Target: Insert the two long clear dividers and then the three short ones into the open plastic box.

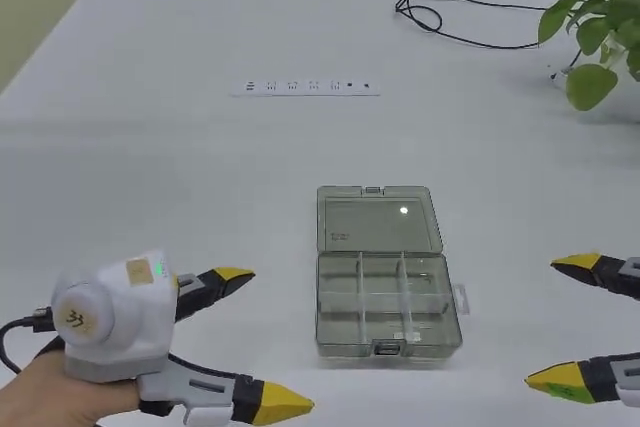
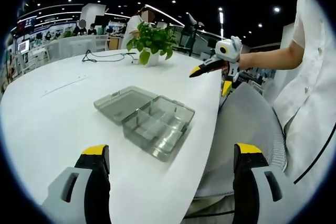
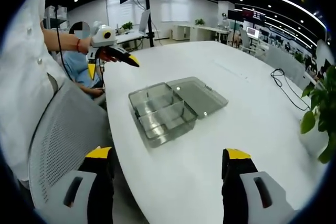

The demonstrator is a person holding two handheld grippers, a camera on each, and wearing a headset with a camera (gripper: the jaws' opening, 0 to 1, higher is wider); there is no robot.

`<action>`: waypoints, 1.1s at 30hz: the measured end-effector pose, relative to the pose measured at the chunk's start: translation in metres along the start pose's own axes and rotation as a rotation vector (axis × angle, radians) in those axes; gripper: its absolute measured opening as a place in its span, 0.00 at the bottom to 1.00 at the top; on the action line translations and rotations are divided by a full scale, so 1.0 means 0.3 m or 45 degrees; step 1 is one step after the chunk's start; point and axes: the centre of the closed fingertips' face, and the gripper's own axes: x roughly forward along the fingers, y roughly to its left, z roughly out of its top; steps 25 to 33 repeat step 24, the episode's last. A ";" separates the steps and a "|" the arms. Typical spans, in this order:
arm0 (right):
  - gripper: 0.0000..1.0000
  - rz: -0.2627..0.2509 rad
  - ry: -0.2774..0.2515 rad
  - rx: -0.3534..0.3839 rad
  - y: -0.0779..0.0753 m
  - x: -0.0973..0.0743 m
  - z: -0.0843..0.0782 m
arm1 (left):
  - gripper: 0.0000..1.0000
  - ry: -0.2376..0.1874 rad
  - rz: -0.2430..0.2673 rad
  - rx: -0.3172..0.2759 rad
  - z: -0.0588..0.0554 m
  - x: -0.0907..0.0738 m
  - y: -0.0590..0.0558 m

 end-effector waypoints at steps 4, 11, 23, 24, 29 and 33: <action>0.87 0.001 0.000 0.012 0.005 0.001 -0.008 | 1.00 -0.002 0.006 -0.005 -0.001 -0.001 -0.003; 0.89 0.010 -0.004 0.013 0.009 0.002 -0.010 | 1.00 0.002 -0.002 0.001 -0.004 0.000 -0.014; 0.90 0.014 -0.018 0.020 0.021 0.003 -0.009 | 1.00 0.000 0.002 -0.005 -0.001 0.000 -0.010; 0.90 0.014 -0.020 0.023 0.021 0.002 -0.008 | 1.00 -0.008 0.002 -0.009 0.002 0.000 -0.009; 0.90 0.014 -0.020 0.023 0.021 0.002 -0.008 | 1.00 -0.008 0.002 -0.009 0.002 0.000 -0.009; 0.90 0.014 -0.020 0.023 0.021 0.002 -0.008 | 1.00 -0.008 0.002 -0.009 0.002 0.000 -0.009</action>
